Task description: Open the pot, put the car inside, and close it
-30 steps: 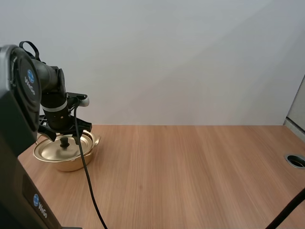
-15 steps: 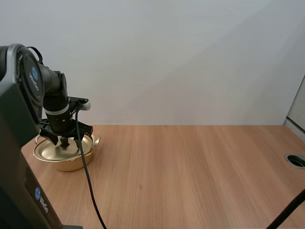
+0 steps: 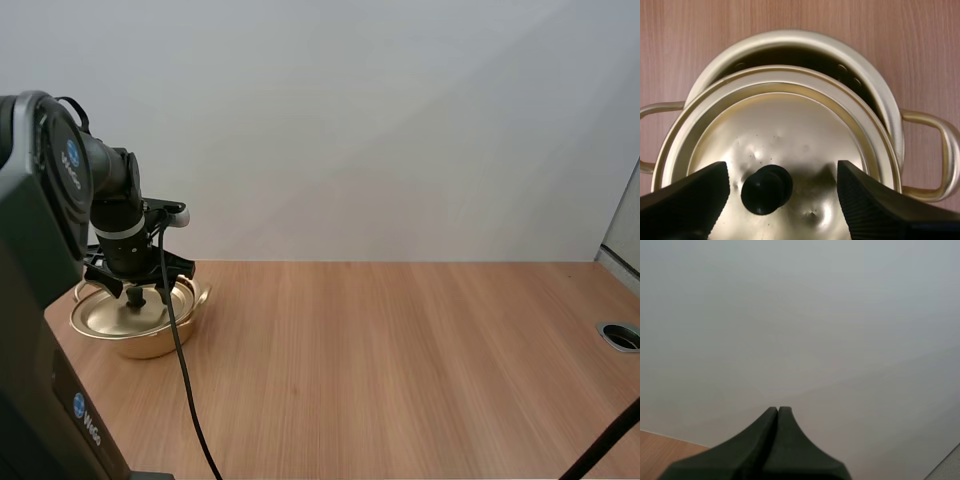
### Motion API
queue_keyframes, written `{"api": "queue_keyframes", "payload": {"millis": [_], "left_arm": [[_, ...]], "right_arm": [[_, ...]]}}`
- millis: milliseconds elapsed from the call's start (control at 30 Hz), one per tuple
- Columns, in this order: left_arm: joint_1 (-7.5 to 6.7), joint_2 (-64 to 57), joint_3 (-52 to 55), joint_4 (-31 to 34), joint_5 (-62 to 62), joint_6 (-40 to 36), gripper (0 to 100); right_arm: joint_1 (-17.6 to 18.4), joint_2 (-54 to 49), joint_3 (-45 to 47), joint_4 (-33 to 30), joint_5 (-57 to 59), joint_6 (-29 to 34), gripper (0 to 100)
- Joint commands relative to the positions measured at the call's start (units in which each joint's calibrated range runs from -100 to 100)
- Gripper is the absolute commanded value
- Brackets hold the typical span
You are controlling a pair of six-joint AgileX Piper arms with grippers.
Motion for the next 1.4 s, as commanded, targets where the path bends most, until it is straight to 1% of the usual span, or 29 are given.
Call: {"api": "queue_keyframes", "payload": {"millis": [0, 133, 200, 267, 300, 367, 467, 500, 567, 633, 733, 1067, 1233, 1367], "left_arm": [[0.05, 0.06, -0.01, -0.35, -0.28, 0.0, 100], [0.05, 0.06, -0.01, -2.51, -0.49, 1.58, 100], [0.05, 0.06, -0.01, -3.35, -0.89, 1.74, 100], [0.05, 0.06, -0.01, -3.72, -1.22, 1.74, 100], [0.05, 0.06, -0.01, -3.72, -1.48, 1.64, 91], [0.05, 0.06, -0.01, -3.72, -1.61, 0.63, 68], [0.05, 0.06, -0.01, -1.7, -1.61, -3.38, 40], [0.05, 0.06, -0.01, -0.7, -1.61, -4.63, 33], [0.05, 0.06, -0.01, 0.76, -1.61, -5.98, 22], [0.05, 0.06, -0.01, 2.09, -1.61, -6.54, 16], [0.05, 0.06, -0.01, 2.94, -1.61, -6.65, 15], [0.05, -0.1, -1.22, 2.84, -1.04, -6.65, 15], [0.05, -1.13, -4.36, 2.1, 2.15, -6.65, 15], [0.05, -3.64, -4.76, 1.04, 2.16, -6.65, 15]], "right_arm": [[-0.01, -0.04, -0.04, 0.04, 0.0, 0.09, 4], [-0.01, -0.04, -0.04, 0.04, 0.0, -0.42, 32], [-0.01, -0.04, -0.04, 0.04, 0.0, -0.51, 39], [-0.01, -0.04, -0.04, 0.04, 0.0, -0.51, 42], [-0.01, -0.04, -0.04, 0.04, 0.0, -0.51, 43], [-0.01, -0.04, -0.04, 0.04, 0.0, -0.51, 43], [-0.01, -0.04, -0.04, 0.04, 0.0, -0.51, 43], [-0.01, -0.04, -0.04, 0.04, 0.0, -0.51, 43], [-0.01, -0.04, -0.04, 0.04, 0.0, -0.51, 43], [-0.01, -0.04, -0.04, 0.04, 0.0, -0.51, 43], [-0.01, -0.04, -0.04, 0.04, 0.0, -0.51, 43], [-0.01, -0.04, -0.04, 0.04, 0.0, -0.51, 43], [-0.01, -0.04, -0.04, 0.04, 0.0, -0.51, 43], [-0.01, -0.04, -0.04, 0.04, 0.0, -0.51, 43]]}}
